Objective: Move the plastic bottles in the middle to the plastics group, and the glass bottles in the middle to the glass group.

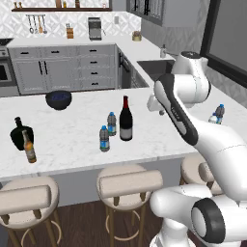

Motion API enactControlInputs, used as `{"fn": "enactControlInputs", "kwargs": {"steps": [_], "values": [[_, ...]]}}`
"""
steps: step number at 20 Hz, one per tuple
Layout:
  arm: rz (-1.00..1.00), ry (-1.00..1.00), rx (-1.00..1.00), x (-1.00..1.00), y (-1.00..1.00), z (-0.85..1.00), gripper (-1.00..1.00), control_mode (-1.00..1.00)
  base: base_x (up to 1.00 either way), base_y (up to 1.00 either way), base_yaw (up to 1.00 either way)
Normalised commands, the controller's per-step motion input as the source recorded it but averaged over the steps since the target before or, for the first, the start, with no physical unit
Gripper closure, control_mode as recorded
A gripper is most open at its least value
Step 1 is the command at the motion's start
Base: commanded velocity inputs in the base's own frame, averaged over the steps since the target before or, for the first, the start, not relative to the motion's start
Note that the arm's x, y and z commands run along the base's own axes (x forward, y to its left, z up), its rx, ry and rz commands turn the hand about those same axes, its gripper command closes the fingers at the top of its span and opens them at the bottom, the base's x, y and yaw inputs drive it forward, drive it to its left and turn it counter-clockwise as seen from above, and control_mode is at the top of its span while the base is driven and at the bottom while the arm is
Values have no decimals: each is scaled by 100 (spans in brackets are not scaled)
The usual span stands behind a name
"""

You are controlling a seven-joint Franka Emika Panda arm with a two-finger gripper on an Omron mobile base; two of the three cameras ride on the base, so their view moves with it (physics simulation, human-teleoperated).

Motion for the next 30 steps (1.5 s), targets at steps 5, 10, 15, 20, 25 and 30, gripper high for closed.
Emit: {"fn": "enactControlInputs", "kwargs": {"steps": [5,10,15,20,25,30], "values": [[-7,-2,0,11,26,-9,-100,-100,0,0,0],[-10,-14,0,41,57,1,-100,-100,0,0,0],[-1,-5,4,42,28,7,-100,-100,0,0,0],[0,1,1,50,-3,0,-100,-100,0,0,0],[0,1,0,52,0,-4,-100,-100,0,0,0],[0,0,0,50,3,-16,-100,-100,0,0,0]]}}
